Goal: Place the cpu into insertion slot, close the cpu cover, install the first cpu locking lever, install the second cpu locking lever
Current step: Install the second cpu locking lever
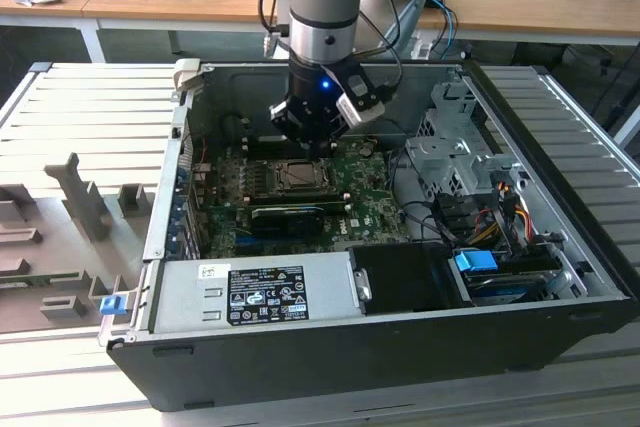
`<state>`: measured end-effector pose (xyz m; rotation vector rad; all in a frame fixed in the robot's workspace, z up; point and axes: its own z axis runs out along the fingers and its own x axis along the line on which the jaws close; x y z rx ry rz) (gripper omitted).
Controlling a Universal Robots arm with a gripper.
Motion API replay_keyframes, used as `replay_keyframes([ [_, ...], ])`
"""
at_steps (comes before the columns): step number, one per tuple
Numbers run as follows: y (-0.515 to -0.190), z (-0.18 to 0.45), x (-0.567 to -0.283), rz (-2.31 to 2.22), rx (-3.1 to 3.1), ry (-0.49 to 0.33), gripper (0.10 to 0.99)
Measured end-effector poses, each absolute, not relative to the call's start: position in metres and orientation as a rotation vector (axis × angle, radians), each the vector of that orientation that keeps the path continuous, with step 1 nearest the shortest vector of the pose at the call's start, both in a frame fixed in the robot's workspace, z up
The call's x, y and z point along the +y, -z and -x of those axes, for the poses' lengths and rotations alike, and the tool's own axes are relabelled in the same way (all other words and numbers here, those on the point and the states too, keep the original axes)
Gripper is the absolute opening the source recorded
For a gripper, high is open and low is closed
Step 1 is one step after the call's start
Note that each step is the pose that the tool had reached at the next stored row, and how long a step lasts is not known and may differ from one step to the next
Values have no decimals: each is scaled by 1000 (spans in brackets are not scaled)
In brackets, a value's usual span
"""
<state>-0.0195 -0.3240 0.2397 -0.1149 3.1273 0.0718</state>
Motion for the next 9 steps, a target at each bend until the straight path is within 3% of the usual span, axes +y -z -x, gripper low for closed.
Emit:
replay_keyframes([
  [9,-252,19,-348,115,3127,-72,106],
])
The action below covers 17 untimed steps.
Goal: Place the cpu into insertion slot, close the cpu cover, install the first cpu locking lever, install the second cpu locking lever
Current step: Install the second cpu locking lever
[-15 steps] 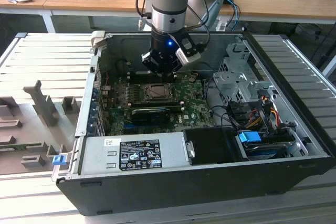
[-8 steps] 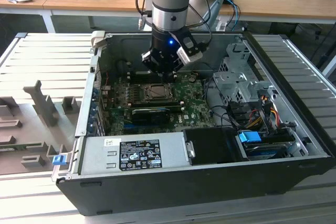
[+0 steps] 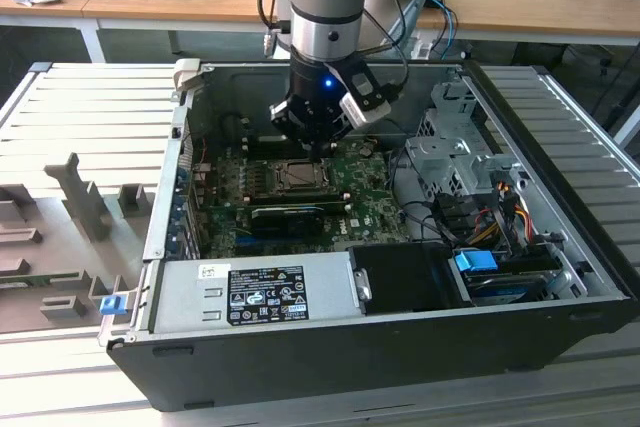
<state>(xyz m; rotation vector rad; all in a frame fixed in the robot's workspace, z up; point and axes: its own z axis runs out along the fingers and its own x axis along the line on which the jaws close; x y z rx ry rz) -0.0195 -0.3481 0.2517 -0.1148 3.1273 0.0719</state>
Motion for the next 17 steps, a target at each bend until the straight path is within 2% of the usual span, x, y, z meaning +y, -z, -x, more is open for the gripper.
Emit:
replay_keyframes([
  [11,-250,21,-364,115,3149,-87,106],
  [13,-249,21,-364,115,3144,-180,106],
  [17,-247,21,-366,115,3143,-192,106],
])
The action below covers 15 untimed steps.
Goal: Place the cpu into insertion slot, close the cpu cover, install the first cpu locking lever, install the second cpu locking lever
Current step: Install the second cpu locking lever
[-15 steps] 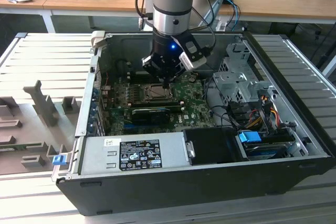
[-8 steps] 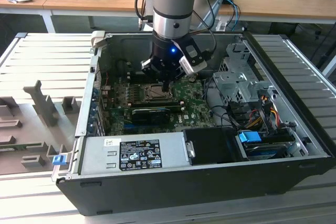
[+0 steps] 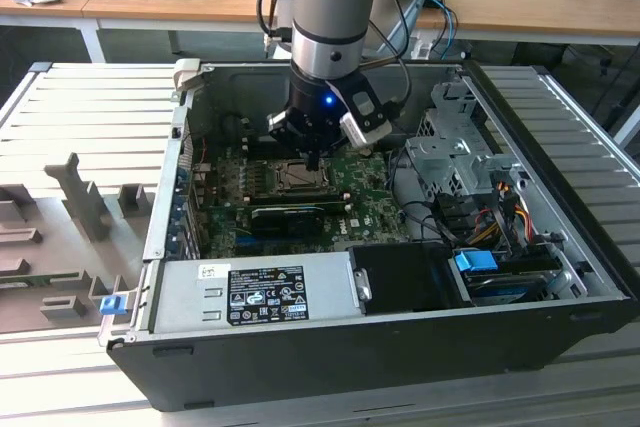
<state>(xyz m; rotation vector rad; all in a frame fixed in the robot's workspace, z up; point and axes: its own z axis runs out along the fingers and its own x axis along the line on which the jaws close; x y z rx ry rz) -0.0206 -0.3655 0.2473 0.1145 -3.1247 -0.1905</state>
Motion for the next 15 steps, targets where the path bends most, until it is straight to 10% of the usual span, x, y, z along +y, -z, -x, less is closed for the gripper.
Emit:
replay_keyframes([
  [15,-247,21,-370,-115,-3125,190,106],
])
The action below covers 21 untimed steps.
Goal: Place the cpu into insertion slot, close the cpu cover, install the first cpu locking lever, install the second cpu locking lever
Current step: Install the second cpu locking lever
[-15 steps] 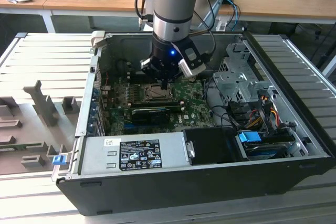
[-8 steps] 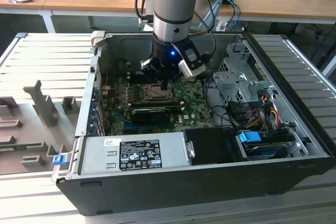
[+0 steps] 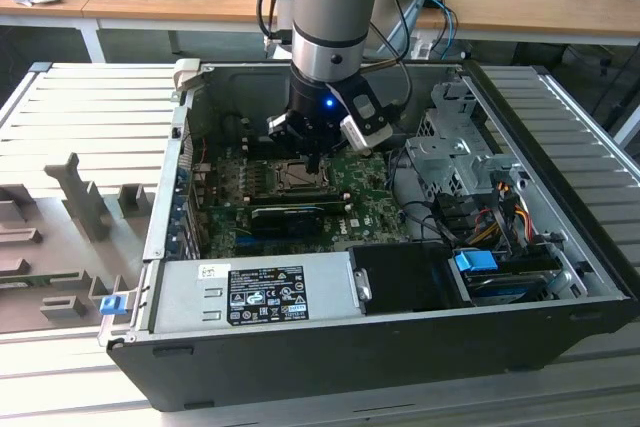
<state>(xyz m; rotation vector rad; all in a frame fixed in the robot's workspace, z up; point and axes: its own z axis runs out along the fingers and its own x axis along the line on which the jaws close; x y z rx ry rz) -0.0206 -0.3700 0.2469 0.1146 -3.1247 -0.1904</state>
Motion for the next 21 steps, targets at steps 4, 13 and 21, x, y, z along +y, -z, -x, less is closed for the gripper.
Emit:
replay_keyframes([
  [4,-247,21,-370,-115,-3125,191,106],
  [13,-247,21,-372,-115,-3125,191,106],
  [21,-247,21,-373,-115,-3125,191,106],
])
